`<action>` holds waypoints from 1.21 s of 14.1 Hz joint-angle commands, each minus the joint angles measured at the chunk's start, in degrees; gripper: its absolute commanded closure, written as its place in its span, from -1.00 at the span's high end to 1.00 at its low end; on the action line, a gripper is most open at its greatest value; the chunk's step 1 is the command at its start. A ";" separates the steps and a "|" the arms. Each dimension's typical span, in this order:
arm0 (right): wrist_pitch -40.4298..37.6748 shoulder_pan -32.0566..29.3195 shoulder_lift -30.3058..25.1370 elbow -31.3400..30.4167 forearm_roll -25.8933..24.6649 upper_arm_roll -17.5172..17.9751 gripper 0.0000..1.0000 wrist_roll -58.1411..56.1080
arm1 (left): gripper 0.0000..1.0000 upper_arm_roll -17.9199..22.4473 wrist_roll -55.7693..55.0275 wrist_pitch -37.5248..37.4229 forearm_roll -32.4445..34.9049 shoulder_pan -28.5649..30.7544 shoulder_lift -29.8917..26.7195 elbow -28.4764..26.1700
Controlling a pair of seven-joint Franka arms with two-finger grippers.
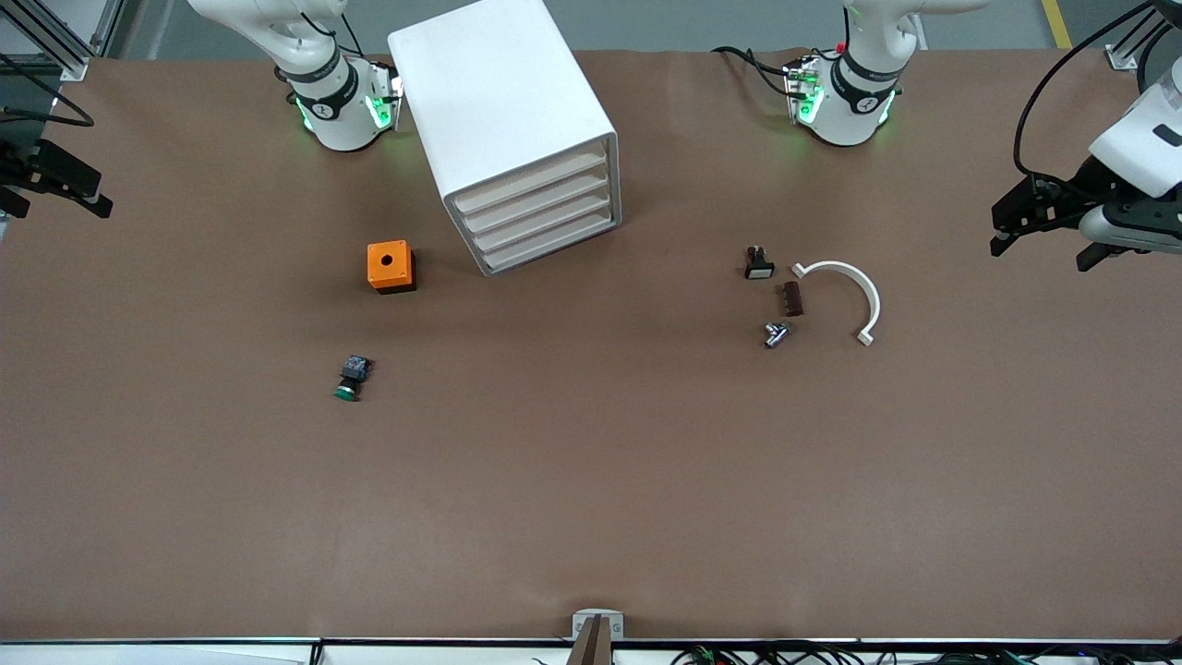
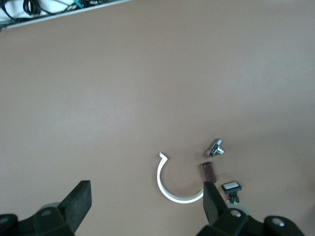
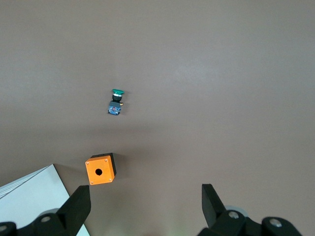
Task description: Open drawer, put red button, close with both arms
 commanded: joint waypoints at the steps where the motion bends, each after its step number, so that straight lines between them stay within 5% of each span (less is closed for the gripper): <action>1: -0.49 -1.40 -0.82 -0.42 1.03 0.83 1.00 -0.71 | 1.00 -1.57 -8.25 -2.38 0.81 0.49 1.52 3.42; 17: -0.67 -1.22 -0.82 -0.34 1.03 1.00 1.00 -0.71 | 1.00 -1.93 -13.75 -5.28 0.01 1.54 2.14 4.56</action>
